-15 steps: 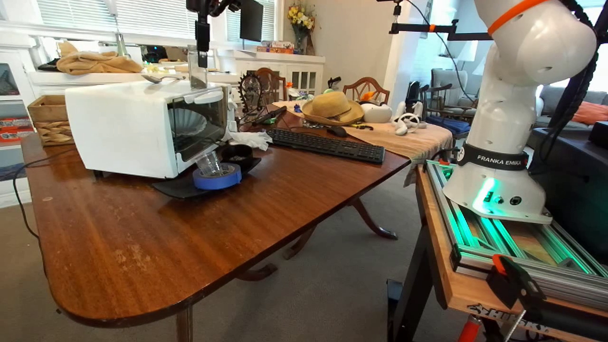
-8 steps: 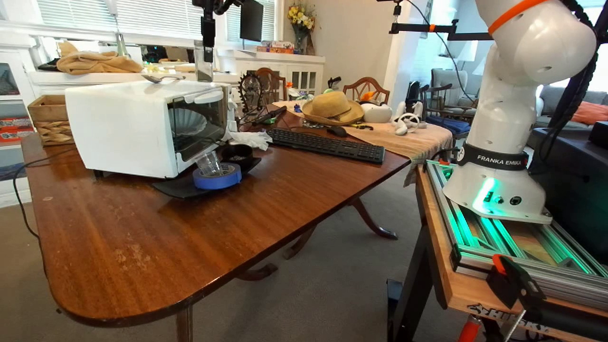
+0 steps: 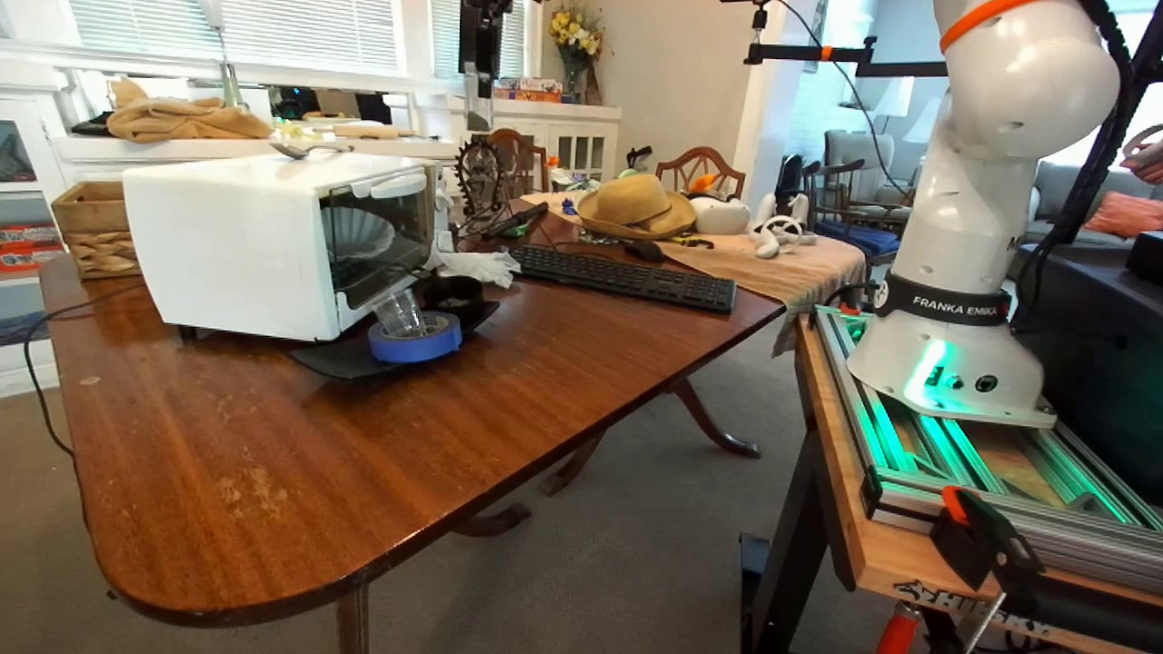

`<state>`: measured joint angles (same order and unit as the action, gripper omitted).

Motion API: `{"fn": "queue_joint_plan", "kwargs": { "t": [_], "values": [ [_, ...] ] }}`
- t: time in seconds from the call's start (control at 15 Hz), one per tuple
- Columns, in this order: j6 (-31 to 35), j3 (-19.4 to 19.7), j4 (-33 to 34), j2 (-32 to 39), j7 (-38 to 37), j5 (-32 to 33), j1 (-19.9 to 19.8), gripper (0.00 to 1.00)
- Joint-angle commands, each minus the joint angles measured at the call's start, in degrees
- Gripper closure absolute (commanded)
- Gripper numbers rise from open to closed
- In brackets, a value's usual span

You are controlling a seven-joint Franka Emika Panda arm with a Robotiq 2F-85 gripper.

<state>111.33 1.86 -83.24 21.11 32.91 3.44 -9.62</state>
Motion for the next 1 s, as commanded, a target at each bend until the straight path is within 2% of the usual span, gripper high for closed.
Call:
{"fn": "queue_joint_plan", "kwargs": {
  "t": [0.0,0.4,0.93],
  "values": [
    [3.64,3.09,-12.24,-5.12,-5.11,-0.31,-2.83,0.76],
    [13.8,7.9,-23.93,-4.06,-14.91,-0.71,-5.99,0.76],
    [24.31,9.59,-34.54,-1.45,-25.38,-5.76,-7.99,0.76]
  ]
}}
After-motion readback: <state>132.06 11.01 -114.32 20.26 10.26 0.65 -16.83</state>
